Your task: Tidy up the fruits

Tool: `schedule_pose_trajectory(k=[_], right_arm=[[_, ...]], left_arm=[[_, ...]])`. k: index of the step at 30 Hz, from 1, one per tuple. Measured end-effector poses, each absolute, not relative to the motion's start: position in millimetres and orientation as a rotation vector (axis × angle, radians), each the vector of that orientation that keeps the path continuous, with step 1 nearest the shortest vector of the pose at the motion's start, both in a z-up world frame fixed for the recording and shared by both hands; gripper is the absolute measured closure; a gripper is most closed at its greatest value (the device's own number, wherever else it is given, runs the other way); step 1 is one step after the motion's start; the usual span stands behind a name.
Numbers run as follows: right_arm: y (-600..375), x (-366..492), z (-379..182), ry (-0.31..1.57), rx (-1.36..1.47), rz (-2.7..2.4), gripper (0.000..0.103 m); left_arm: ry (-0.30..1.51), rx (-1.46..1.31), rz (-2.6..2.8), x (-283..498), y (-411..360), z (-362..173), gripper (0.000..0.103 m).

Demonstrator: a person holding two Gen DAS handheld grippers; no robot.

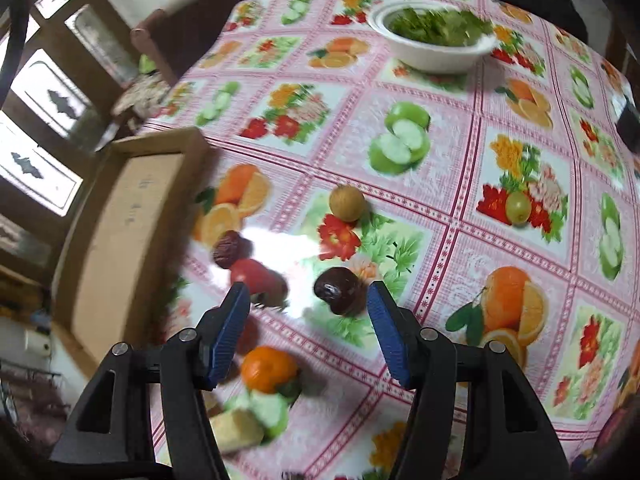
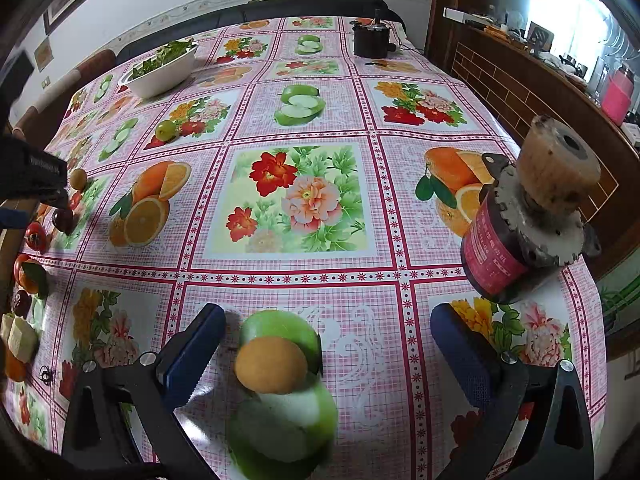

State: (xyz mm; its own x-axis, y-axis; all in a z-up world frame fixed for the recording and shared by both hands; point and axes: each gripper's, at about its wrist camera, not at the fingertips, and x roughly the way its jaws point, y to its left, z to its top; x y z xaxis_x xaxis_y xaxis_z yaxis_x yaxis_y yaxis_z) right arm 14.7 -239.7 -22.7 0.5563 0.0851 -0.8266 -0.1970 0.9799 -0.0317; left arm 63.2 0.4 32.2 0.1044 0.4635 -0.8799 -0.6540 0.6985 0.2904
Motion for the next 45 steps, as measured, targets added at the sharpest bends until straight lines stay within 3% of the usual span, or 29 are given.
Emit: schedule_pose_trajectory(k=[7,13,19,27,31,35,39,45], right_arm=[[-240.6,14.4,-22.6,0.967,-0.126,0.166,0.0],[-240.9,14.7,-22.6,0.967,-0.125,0.167,0.0],[-240.7,14.4,-22.5,0.967,-0.126,0.167,0.0],[-241.3,14.1,-22.1,0.968,-0.122,0.168,0.0],[-243.4,14.8,-22.2,0.97,-0.118,0.171,0.0],[-241.7,16.0,-21.5,0.97,-0.123,0.167,0.0],[-244.2,15.5,-21.6,0.97,-0.121,0.17,0.0],[-241.6,13.7,-22.0,0.971,-0.12,0.17,0.0]], left_arm=[[1.135,-0.416,1.016,21.6,23.9,74.3,0.043],[1.108,-0.508,1.208,-15.0,43.7,74.0,0.043],[1.216,-0.37,1.59,-32.8,33.8,83.8,0.043],[1.423,-0.405,2.306,-114.0,-44.0,104.1,0.042],[1.66,-0.448,2.496,-145.8,-91.2,86.8,0.037],[1.66,-0.546,2.698,-160.4,-134.5,79.8,0.037],[1.773,-0.574,2.842,-170.5,-168.3,83.7,0.037],[1.667,-0.597,3.013,-182.8,-206.5,109.3,0.035]])
